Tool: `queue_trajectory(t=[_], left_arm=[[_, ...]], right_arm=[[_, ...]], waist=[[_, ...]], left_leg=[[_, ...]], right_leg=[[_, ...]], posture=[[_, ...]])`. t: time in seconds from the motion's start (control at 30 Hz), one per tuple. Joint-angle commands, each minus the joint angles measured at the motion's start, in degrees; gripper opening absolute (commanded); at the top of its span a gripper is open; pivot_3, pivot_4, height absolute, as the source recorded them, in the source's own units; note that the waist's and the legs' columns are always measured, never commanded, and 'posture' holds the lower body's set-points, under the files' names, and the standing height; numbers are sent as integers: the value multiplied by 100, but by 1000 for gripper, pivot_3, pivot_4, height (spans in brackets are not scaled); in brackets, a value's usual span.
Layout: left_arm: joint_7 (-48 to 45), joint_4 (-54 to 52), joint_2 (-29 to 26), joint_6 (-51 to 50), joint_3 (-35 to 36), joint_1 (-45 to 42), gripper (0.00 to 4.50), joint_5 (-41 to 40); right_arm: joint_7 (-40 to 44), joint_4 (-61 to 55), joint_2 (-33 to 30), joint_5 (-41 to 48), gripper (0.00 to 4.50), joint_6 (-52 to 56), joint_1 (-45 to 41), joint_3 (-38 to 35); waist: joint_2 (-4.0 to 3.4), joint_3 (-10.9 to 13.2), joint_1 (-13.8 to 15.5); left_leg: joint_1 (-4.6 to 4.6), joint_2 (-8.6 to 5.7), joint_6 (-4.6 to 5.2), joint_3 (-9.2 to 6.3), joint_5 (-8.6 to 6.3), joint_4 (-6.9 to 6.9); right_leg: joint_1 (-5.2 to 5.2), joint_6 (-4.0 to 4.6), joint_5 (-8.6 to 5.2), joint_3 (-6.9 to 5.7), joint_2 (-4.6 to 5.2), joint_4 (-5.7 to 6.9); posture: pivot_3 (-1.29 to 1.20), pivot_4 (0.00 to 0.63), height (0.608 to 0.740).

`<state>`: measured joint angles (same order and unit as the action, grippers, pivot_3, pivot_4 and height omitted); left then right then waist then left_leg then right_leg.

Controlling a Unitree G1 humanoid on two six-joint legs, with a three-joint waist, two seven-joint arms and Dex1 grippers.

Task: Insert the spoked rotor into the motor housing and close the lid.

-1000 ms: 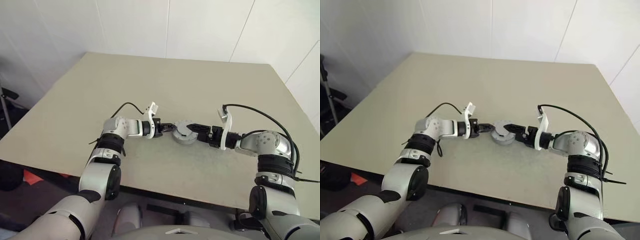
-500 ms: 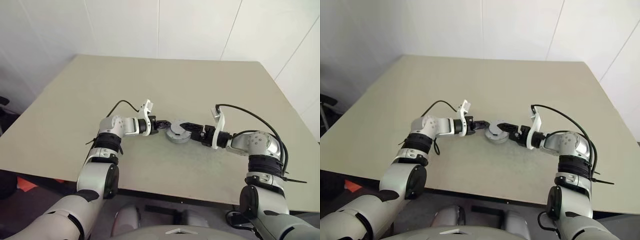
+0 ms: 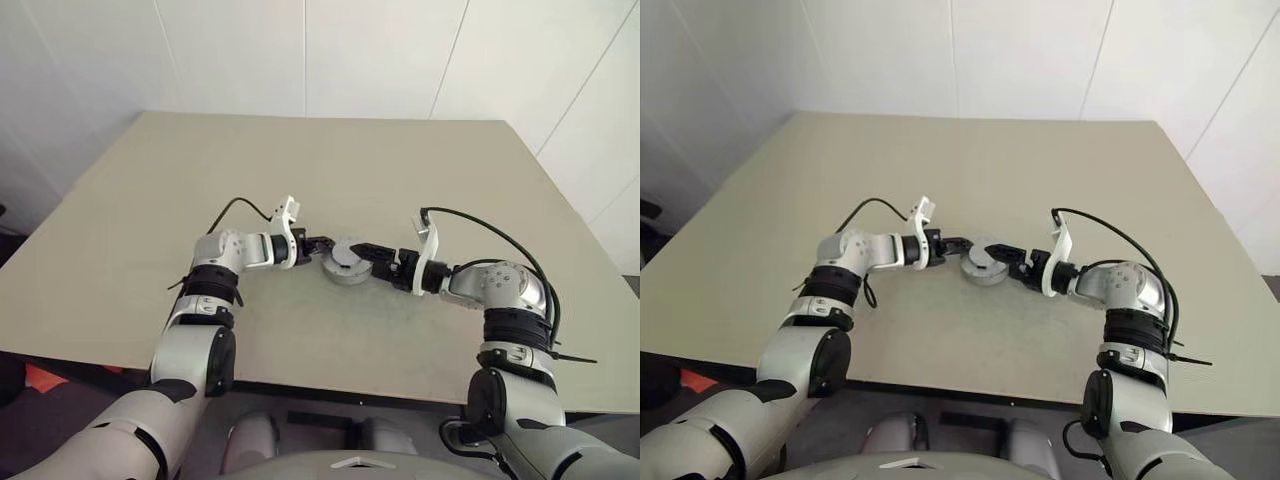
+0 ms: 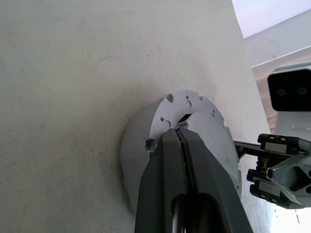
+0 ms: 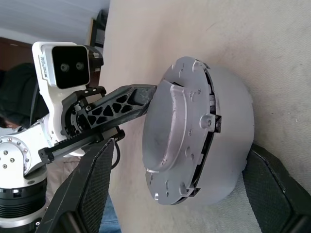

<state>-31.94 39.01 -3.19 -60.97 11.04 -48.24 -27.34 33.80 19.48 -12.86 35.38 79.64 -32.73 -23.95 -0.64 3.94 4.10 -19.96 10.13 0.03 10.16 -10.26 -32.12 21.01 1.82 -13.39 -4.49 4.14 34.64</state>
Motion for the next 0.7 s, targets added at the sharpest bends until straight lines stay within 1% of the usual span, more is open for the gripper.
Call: queue_trajectory(t=[0.03,0.13,0.23,0.57,0.63,0.7], left_arm=[[-21,193,301,-195,-275,72,0,35],[-19,182,316,-193,-249,79,0,52],[-29,173,321,-192,-224,89,0,74],[-15,130,371,-223,-159,118,0,154],[-22,120,377,-224,-153,122,0,175],[-31,118,379,-218,-152,122,0,197]], right_arm=[[241,29,705,382,4490,131,-318,576],[206,76,776,328,4490,114,-390,570],[154,189,828,223,4490,62,-471,535],[-156,495,1053,-76,4490,-65,-740,430],[-246,611,1058,-114,4129,-147,-797,344],[-210,658,1034,-40,3644,-140,-852,260]], waist=[[0,0,-9],[1,0,-16],[4,0,-21],[14,1,-31],[15,2,-31],[15,3,-31]], left_leg=[[0,0,0,0,0,0],[0,1,0,0,0,1],[1,4,0,1,0,1],[42,20,-1,-2,0,2],[55,20,-2,-3,0,4],[59,19,-2,-3,-1,5]], right_leg=[[0,12,6,0,0,0],[-1,10,4,0,0,0],[-2,-16,-11,0,-2,1],[-4,-11,-18,1,-21,-1],[-5,-9,-20,1,-22,-9],[-5,-8,-21,0,-21,-17]], posture=[[0,0,740],[0,0,740],[0,0,740],[0,0,740],[0,0,740],[0,0,740]])
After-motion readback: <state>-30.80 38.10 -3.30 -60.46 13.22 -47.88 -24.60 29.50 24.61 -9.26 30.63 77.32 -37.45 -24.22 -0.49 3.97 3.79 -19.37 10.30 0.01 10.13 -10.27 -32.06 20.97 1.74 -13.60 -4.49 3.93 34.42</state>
